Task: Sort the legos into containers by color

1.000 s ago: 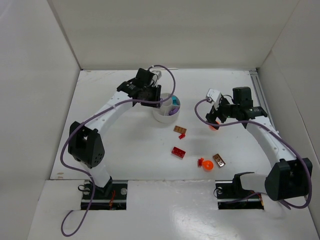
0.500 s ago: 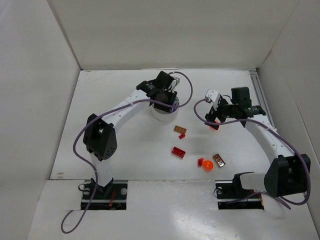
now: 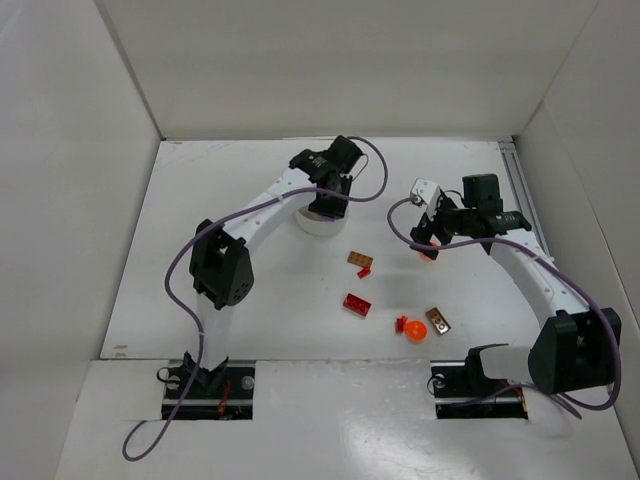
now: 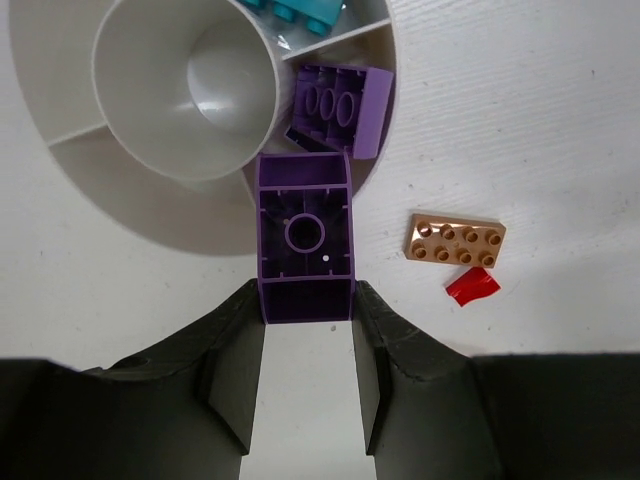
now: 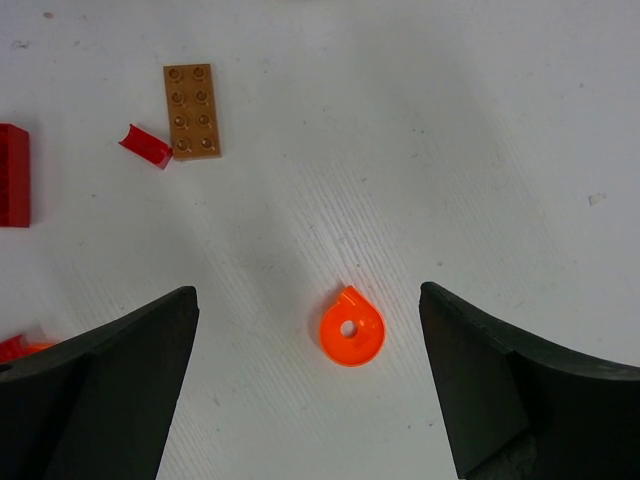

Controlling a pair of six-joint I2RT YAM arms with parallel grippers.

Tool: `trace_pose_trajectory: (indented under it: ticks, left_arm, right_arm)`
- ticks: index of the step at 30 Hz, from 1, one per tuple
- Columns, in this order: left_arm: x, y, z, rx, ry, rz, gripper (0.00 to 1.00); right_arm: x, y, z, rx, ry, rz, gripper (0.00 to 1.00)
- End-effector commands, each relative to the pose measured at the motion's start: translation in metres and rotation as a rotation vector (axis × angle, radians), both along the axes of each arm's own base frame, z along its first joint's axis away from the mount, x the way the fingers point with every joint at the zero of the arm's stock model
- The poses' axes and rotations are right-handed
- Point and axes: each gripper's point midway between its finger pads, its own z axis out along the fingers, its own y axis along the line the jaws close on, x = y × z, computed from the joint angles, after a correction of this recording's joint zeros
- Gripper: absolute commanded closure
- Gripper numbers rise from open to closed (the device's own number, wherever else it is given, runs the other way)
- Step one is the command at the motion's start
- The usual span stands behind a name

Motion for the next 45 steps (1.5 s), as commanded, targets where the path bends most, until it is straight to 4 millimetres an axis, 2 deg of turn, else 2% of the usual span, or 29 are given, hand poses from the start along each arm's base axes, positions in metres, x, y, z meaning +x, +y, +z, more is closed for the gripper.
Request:
trace_pose_trajectory:
  ticks: [1, 7, 9, 12, 17, 20, 25, 27, 29, 30, 32, 33, 38, 42, 43, 45]
  left_arm:
    - [-0.002, 0.020, 0.006, 0.080, 0.011, 0.101, 0.93]
    - [-0.008, 0.023, 0.011, 0.086, 0.031, 0.096, 0.94]
    - [-0.013, 0.021, 0.006, 0.094, 0.078, 0.084, 0.94]
    - [-0.018, 0.022, -0.007, 0.081, 0.149, 0.082, 1.00]
    - [-0.009, 0.012, -0.008, 0.045, 0.117, 0.037, 0.99]
    - [0.002, 0.015, -0.002, 0.018, 0.109, 0.057, 0.74]
    - [0.005, 0.023, -0.008, 0.012, 0.140, 0.075, 0.74]
    - [0.010, 0.019, -0.007, -0.003, 0.121, 0.074, 0.64]
    - [0.011, 0.016, -0.002, -0.024, 0.112, 0.069, 0.60]
    - [0.010, 0.017, 0.003, -0.027, 0.102, 0.060, 0.54]
    - [0.010, 0.017, 0.008, -0.033, 0.093, 0.059, 0.51]
    - [0.010, 0.019, 0.002, -0.020, 0.097, 0.064, 0.51]
    - [0.009, 0.018, 0.003, -0.033, 0.095, 0.059, 0.44]
    - [0.015, 0.014, 0.018, -0.063, 0.050, 0.048, 0.35]
    - [0.020, 0.016, 0.032, -0.067, 0.005, 0.059, 0.27]
    - [0.024, 0.019, 0.039, -0.057, -0.021, 0.072, 0.20]
  right_arm:
    - [0.006, -0.002, 0.021, 0.007, -0.059, -0.003, 0.04]
    - [0.006, -0.002, 0.021, 0.007, -0.059, -0.003, 0.04]
    - [0.006, -0.002, 0.021, 0.007, -0.059, -0.003, 0.04]
    - [0.006, -0.002, 0.021, 0.007, -0.059, -0.003, 0.04]
    - [0.003, -0.002, 0.023, 0.008, -0.069, -0.003, 0.04]
    - [0.003, -0.002, 0.023, 0.008, -0.070, -0.003, 0.04]
    - [0.002, -0.002, 0.026, 0.010, -0.079, -0.003, 0.04]
    - [0.002, -0.002, 0.026, 0.010, -0.079, -0.003, 0.04]
    - [0.002, -0.002, 0.026, 0.010, -0.079, -0.003, 0.04]
    - [0.002, -0.002, 0.026, 0.010, -0.079, -0.003, 0.04]
    - [0.001, -0.001, 0.027, 0.016, -0.078, 0.004, 0.04]
    - [0.001, -0.001, 0.027, 0.016, -0.078, 0.004, 0.04]
    - [0.003, 0.000, 0.028, 0.017, -0.087, 0.004, 0.04]
    - [0.003, 0.001, 0.029, 0.019, -0.092, 0.016, 0.04]
    - [0.001, 0.001, 0.025, 0.018, -0.083, 0.016, 0.04]
    - [0.003, 0.001, 0.027, 0.015, -0.099, 0.021, 0.04]
